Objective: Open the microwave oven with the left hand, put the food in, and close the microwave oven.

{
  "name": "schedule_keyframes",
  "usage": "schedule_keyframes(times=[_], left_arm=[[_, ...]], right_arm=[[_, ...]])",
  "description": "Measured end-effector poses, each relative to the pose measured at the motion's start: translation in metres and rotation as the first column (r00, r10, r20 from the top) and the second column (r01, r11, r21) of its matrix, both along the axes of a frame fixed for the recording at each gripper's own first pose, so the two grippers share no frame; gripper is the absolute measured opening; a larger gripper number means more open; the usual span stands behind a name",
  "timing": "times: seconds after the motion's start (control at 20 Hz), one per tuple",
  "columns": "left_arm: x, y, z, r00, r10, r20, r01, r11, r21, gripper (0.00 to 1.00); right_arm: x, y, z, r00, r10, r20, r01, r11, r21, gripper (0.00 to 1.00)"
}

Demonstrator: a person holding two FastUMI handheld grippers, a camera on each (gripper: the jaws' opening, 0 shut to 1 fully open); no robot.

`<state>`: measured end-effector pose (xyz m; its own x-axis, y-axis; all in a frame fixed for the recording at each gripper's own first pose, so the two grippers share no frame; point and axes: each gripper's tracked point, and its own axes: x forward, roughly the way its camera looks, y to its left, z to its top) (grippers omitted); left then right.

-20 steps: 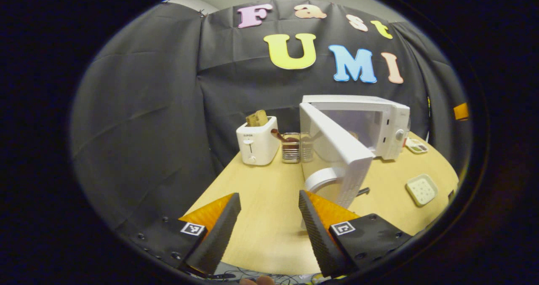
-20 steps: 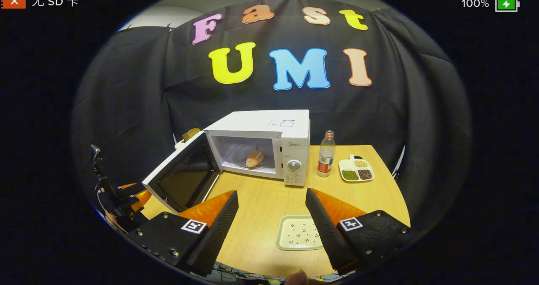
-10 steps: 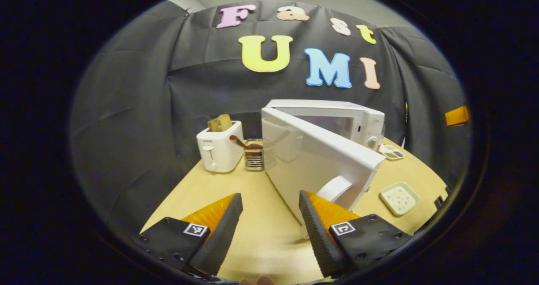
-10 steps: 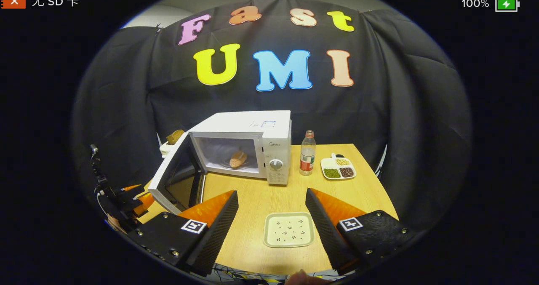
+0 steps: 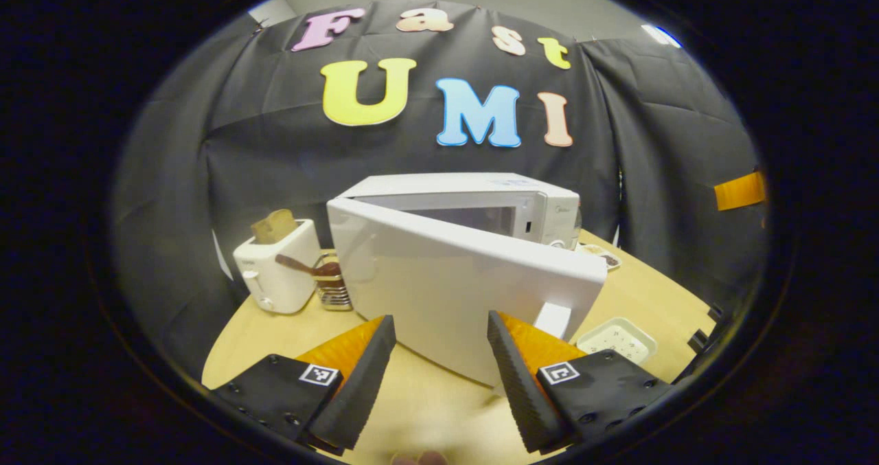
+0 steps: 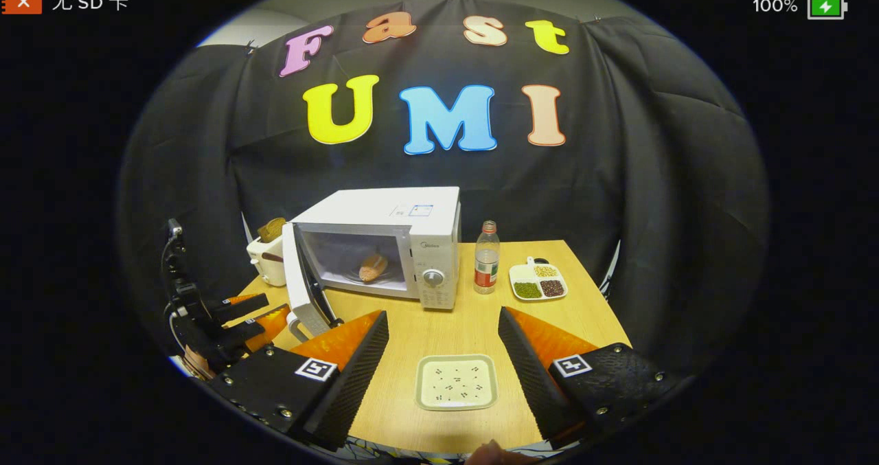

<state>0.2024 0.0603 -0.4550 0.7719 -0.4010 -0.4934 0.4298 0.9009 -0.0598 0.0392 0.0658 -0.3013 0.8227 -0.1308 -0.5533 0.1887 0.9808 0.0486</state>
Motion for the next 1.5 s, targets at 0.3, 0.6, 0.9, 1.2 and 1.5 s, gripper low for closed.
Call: schedule_keyframes(times=[0.3, 0.6, 0.9, 1.2, 1.5], left_arm=[[0.051, -0.05, 0.0, 0.998, -0.063, 0.018, 0.063, 0.998, -0.007, 0.9], [0.096, -0.084, -0.01, 0.995, -0.09, 0.033, 0.09, 0.996, -0.009, 0.92], [0.131, -0.102, -0.017, 0.996, -0.075, 0.048, 0.076, 0.997, -0.017, 0.89], [0.145, -0.105, -0.015, 0.998, -0.013, 0.058, 0.013, 1.0, 0.004, 0.9], [0.145, -0.129, -0.031, 0.998, 0.025, -0.056, -0.027, 0.998, -0.051, 0.92]], right_arm=[[-0.002, -0.034, 0.007, 0.997, -0.077, -0.013, 0.077, 0.997, -0.016, 0.98], [-0.003, -0.052, -0.007, 0.992, -0.122, -0.037, 0.12, 0.992, -0.031, 0.99], [0.0, -0.065, -0.008, 0.989, -0.138, -0.046, 0.136, 0.989, -0.051, 0.98], [0.003, -0.071, -0.014, 0.99, -0.129, -0.06, 0.126, 0.991, -0.048, 0.98], [0.017, -0.068, -0.004, 0.997, -0.075, -0.036, 0.074, 0.997, -0.009, 0.99]])
